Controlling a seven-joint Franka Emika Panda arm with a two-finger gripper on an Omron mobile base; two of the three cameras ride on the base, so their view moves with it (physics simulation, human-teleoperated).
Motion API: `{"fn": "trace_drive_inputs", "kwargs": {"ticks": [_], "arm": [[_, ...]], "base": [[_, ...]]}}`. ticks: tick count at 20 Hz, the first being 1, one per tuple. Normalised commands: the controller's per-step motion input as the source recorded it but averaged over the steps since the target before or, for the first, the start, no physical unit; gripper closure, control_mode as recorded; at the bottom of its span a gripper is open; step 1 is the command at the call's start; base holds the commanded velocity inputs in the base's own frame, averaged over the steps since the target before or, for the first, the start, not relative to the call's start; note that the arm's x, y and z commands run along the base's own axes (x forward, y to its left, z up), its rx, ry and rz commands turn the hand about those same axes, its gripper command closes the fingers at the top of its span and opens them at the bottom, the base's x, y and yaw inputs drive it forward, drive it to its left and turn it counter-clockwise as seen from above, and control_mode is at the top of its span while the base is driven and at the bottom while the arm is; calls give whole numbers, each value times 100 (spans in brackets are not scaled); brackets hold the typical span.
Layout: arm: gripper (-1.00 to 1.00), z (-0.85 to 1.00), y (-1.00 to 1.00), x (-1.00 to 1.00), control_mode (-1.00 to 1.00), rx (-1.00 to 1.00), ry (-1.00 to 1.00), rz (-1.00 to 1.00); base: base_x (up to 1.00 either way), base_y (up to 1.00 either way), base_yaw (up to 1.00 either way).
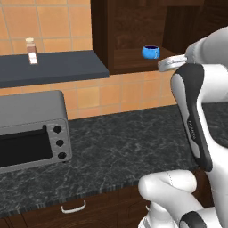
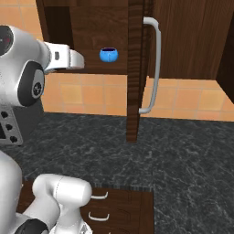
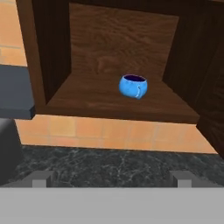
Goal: Gather all objects into one cabinet and sort the glasses and bowls to opposite sides.
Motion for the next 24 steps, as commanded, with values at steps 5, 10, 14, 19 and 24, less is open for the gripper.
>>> {"fn": "trace_drive_inputs", "kwargs": {"ticks": [5, 10, 14, 19, 24], "arm": [[-100, -8, -40, 23, -100, 0, -10, 11], [-100, 3, -15, 67, -100, 0, -3, 1], [-100, 2, 0, 66, -100, 0, 0, 0], [-100, 0, -1, 65, -100, 0, 0, 0], [-100, 0, -1, 58, -100, 0, 0, 0]], "base": [[0, 0, 0], [0, 0, 0], [0, 0, 0], [0, 0, 0], [0, 0, 0]]}}
